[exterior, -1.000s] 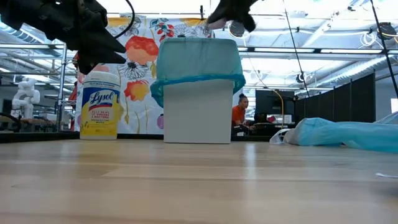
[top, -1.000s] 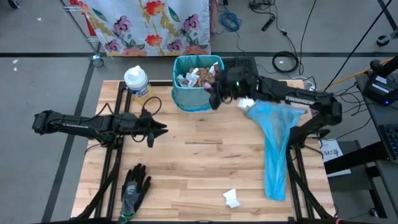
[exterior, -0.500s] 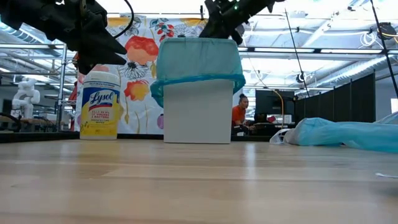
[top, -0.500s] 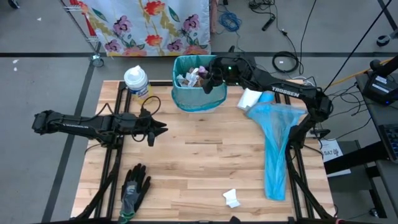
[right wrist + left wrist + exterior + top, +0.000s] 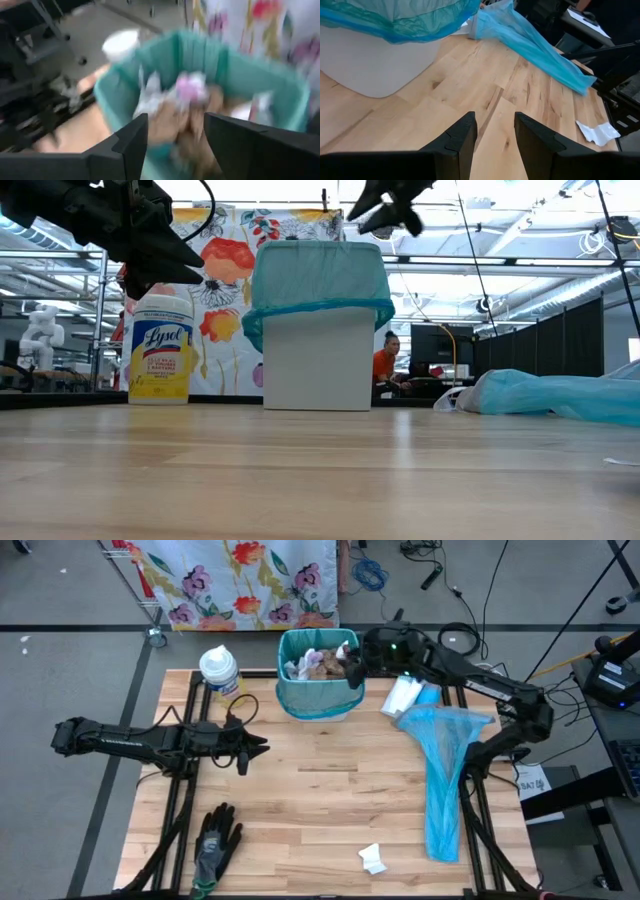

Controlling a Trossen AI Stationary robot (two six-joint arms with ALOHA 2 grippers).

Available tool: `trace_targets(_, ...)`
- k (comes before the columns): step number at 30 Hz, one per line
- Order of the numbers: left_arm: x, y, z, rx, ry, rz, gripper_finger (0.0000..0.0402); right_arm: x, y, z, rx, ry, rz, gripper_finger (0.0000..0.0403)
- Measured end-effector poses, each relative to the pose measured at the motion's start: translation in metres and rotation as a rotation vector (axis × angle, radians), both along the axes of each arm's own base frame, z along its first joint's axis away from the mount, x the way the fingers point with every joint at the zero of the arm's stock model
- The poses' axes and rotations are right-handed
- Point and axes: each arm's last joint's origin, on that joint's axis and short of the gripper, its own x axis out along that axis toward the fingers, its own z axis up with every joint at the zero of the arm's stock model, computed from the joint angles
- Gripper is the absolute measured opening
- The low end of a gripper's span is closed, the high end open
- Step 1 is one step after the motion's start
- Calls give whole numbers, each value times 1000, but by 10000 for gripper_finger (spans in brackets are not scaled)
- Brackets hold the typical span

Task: Place trash/remove bag and relplace
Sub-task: Put the white paper into the white trash bin

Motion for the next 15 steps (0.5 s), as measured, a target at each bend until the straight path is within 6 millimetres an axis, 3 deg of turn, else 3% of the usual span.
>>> trace_targets(7, 0, 0, -1, -4, 9, -11, 136, -8, 54, -26, 305, 264, -8, 165)
trace_targets(15, -3, -2, -6, -32, 73, -74, 136, -1, 153, -57, 469, 468, -167, 160)
